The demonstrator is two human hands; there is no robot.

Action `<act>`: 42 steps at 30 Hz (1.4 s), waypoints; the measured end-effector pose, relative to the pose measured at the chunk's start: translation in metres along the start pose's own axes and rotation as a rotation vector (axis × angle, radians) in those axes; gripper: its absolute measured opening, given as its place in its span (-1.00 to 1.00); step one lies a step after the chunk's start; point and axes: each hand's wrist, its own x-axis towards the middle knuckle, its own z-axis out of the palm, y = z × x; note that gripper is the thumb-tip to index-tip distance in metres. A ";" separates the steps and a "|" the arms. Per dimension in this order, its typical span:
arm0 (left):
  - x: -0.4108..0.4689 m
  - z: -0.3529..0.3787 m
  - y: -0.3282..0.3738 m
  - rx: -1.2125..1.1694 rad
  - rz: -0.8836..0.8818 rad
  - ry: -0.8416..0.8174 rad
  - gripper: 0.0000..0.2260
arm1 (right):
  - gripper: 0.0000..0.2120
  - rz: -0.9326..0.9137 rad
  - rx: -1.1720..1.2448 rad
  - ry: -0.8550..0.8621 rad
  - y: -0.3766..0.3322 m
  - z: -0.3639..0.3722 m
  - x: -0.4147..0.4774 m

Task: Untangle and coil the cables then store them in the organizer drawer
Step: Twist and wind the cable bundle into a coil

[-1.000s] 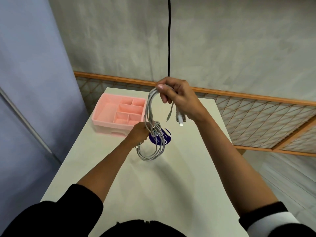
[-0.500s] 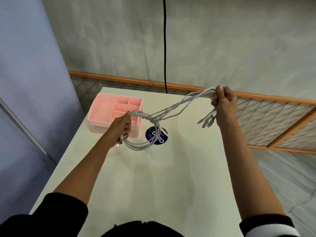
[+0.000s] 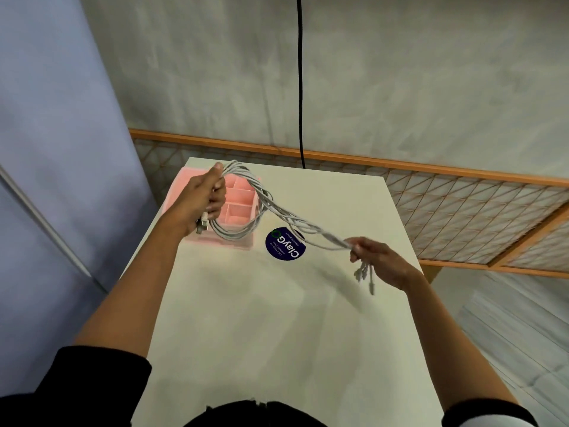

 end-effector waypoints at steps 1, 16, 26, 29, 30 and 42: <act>0.001 0.002 0.006 0.001 0.011 -0.021 -0.60 | -0.74 0.053 -0.087 -0.109 0.001 0.003 0.001; -0.011 0.059 0.020 0.012 0.060 -0.193 -0.61 | -0.68 0.072 -0.031 -0.138 -0.045 0.082 0.047; -0.015 0.073 0.001 0.145 0.191 -0.001 -0.63 | -0.60 0.087 -0.142 0.399 -0.098 0.112 0.056; -0.012 0.079 -0.005 0.107 0.166 -0.017 -0.62 | -0.74 -0.111 -0.339 0.472 -0.106 0.120 0.058; -0.011 0.080 -0.007 0.077 0.141 -0.059 -0.62 | -0.77 -0.152 -0.330 0.451 -0.111 0.123 0.058; -0.005 0.065 -0.003 0.109 0.093 -0.183 -0.64 | -0.63 -0.309 -0.915 0.043 -0.125 0.112 0.056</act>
